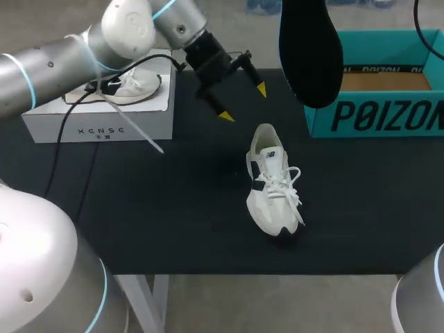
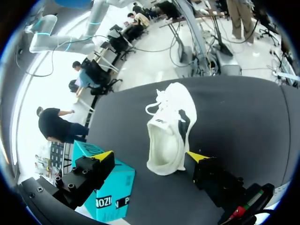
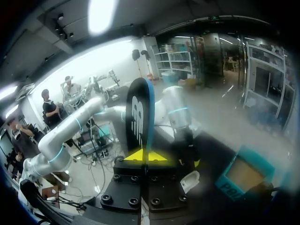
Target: Take the shoe out of the shoebox, open the shoe tongue, remove and reinsert the insole, then place the shoe into the shoebox
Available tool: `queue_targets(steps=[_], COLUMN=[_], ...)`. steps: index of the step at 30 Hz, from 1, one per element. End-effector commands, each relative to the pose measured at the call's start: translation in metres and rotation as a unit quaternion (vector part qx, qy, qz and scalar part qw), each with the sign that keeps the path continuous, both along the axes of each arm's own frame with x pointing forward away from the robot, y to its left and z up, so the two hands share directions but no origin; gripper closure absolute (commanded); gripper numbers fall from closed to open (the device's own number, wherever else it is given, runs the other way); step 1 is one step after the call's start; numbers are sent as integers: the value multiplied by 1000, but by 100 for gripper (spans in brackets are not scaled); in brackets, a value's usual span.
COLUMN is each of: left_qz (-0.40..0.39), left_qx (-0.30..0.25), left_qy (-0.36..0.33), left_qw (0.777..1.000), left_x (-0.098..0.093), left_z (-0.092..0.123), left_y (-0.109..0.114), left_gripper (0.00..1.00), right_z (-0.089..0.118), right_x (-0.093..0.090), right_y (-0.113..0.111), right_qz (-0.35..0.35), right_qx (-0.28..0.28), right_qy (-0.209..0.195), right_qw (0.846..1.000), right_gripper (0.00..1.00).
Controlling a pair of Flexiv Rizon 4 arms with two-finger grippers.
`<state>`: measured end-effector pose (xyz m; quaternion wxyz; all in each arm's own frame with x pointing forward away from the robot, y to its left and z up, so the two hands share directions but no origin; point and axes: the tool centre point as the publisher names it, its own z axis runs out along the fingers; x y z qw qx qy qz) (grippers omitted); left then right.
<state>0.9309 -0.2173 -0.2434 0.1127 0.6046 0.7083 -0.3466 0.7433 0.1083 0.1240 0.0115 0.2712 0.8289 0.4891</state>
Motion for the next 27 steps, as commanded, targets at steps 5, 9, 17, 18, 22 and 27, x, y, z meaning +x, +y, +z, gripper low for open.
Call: queue_targets(steps=[5, 9, 17, 18, 22, 27], left_qz=[114, 114, 114, 114, 87, 55], left_qx=[-355, -355, -355, -355, -348, -356], left_qy=[6, 6, 6, 6, -89, -171], left_qw=[928, 928, 928, 928, 929, 917], left_x=[-9, -9, -9, -9, -11, -25], left_z=[-6, -6, -6, -6, 32, 72], left_y=[19, 19, 19, 19, 0, -27], left_gripper=[0, 0, 0, 0, 0, 0], right_z=[0, 0, 0, 0, 0, 0], right_x=[2, 2, 2, 2, 2, 2], right_y=[1, 1, 1, 1, 1, 1], right_qz=[0, 0, 0, 0, 0, 0], right_qx=[-1, -1, -1, -1, -1, -1], right_qy=[1, 1, 1, 1, 1, 1], right_qw=[1000, 1000, 1000, 1000, 1000, 1000], right_gripper=[100, 100, 100, 100, 100, 100])
